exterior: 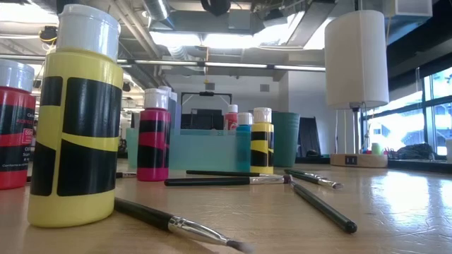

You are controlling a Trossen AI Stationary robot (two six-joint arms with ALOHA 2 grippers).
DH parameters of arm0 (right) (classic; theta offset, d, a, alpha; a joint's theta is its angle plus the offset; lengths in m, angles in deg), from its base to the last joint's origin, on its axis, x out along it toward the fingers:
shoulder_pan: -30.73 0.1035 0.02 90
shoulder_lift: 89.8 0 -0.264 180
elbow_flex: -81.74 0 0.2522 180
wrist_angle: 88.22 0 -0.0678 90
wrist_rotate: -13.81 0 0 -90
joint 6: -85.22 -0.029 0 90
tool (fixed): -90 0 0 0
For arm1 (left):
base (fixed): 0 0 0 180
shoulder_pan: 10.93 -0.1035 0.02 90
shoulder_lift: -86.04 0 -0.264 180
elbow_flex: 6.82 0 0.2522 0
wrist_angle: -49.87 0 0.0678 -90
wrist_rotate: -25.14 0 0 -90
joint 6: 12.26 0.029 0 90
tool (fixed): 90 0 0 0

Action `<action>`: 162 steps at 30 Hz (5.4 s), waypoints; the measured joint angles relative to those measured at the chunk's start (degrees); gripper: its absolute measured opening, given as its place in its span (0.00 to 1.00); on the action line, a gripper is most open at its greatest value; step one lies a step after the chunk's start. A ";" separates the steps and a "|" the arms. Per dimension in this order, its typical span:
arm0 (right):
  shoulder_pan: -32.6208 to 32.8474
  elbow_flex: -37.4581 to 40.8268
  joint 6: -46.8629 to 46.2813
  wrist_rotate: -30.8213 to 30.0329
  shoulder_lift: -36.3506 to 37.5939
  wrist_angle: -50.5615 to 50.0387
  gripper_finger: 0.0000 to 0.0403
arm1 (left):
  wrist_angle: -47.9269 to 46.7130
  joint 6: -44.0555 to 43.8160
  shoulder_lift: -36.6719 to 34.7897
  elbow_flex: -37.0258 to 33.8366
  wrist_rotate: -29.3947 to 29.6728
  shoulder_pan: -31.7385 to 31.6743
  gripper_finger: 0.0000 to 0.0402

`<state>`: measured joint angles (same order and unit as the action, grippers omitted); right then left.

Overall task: Pick & Place Paint Supplies
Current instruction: Put the black paint brush into the dark green cup

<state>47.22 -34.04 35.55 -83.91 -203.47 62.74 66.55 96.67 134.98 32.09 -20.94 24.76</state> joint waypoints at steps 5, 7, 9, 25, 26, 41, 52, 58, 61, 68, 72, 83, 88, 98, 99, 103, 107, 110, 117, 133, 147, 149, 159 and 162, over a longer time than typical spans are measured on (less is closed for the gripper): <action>-0.04 0.00 0.22 0.10 0.00 -0.16 0.00 | 1.62 -0.04 1.59 0.00 0.04 -0.20 0.23; -0.04 0.00 0.25 0.14 0.00 -0.16 0.00 | 3.00 -0.04 2.16 0.00 0.06 -0.22 0.21; -0.02 0.00 0.24 0.24 0.00 -0.16 0.00 | 3.76 0.02 2.54 -0.01 0.25 -0.22 0.19; -0.05 -0.15 3.95 2.19 0.17 -0.11 0.14 | 4.40 -3.64 3.87 -0.02 7.33 -0.19 0.07; -0.01 -0.11 4.34 2.27 0.15 -0.53 0.15 | 4.94 -4.81 3.78 -0.02 8.27 -0.22 0.07; 1.38 -0.07 15.90 1.57 0.33 -0.16 0.37 | -0.09 -44.49 -5.11 -0.02 4.57 -0.18 0.07; 7.75 -0.07 51.39 -17.09 0.33 10.87 0.44 | -13.92 -80.51 -21.60 -0.02 -23.87 -2.55 0.06; 9.94 -0.07 66.04 -18.15 0.33 19.69 0.44 | -12.41 -87.48 -18.83 -0.02 -36.60 -7.01 0.06; 10.32 -0.07 67.89 -17.65 0.33 22.35 0.44 | -10.63 -89.67 -15.67 -0.02 -41.03 -9.24 0.06; 10.24 -0.07 68.30 -17.33 0.33 22.42 0.44 | -2.15 -91.27 -6.60 -0.02 -45.01 -12.34 0.06; 10.03 -0.04 68.66 -17.31 0.33 22.20 0.44 | 1.53 -93.43 -1.34 -0.02 -45.57 -13.09 0.06; 9.36 -0.04 72.83 -17.13 0.33 26.81 0.44 | 6.97 -96.37 5.17 -0.02 -45.00 -12.44 0.06; 8.03 -0.04 70.35 -17.13 0.33 25.84 0.44 | 8.83 -94.88 5.15 -0.02 -44.91 -12.44 0.06; 5.63 -0.04 64.98 -9.63 0.33 26.03 0.44 | 8.46 -93.24 5.17 -0.02 -43.48 -12.44 0.06; 5.50 -0.04 64.49 -8.68 0.33 26.03 0.44 | 8.46 -93.02 5.17 -0.02 -43.21 -12.53 0.07; 5.05 -0.04 63.12 -8.09 0.33 25.91 0.44 | 8.46 -92.22 5.17 -0.02 -43.12 -13.38 0.07; 4.61 -0.04 63.05 -8.11 0.33 25.91 0.44 | 8.40 -92.24 5.17 -0.02 -43.28 -14.74 0.07; 4.26 -0.04 62.95 -8.09 0.33 25.91 0.44 | 8.39 -92.24 5.17 -0.02 -43.69 -15.56 0.07; 4.07 -0.04 62.96 -8.11 0.33 25.74 0.35 | 8.41 -92.26 5.17 -0.02 -44.87 -15.98 0.07; 4.02 -0.04 62.51 -8.31 0.33 24.25 0.03 | 8.38 -93.35 5.17 -0.02 -45.31 -15.91 0.07; 3.93 -0.04 61.70 -8.55 0.39 22.92 0.03 | 8.62 -92.66 5.11 -0.07 -44.96 -15.91 0.15; 4.51 0.00 60.98 -11.26 0.43 22.51 0.03 | 8.36 -92.27 4.66 -0.07 -44.82 -15.94 0.18; 11.20 0.00 59.51 -35.82 5.78 12.48 0.03 | -1.93 -90.77 -1.95 -0.07 -38.51 -15.94 0.34; 13.98 0.00 57.63 -46.22 8.19 4.95 0.03 | -5.92 -91.99 -5.14 -0.07 -36.55 -15.94 0.36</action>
<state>61.20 -34.04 93.18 -130.13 -195.28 67.69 60.63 4.68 129.83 32.02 -57.49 8.82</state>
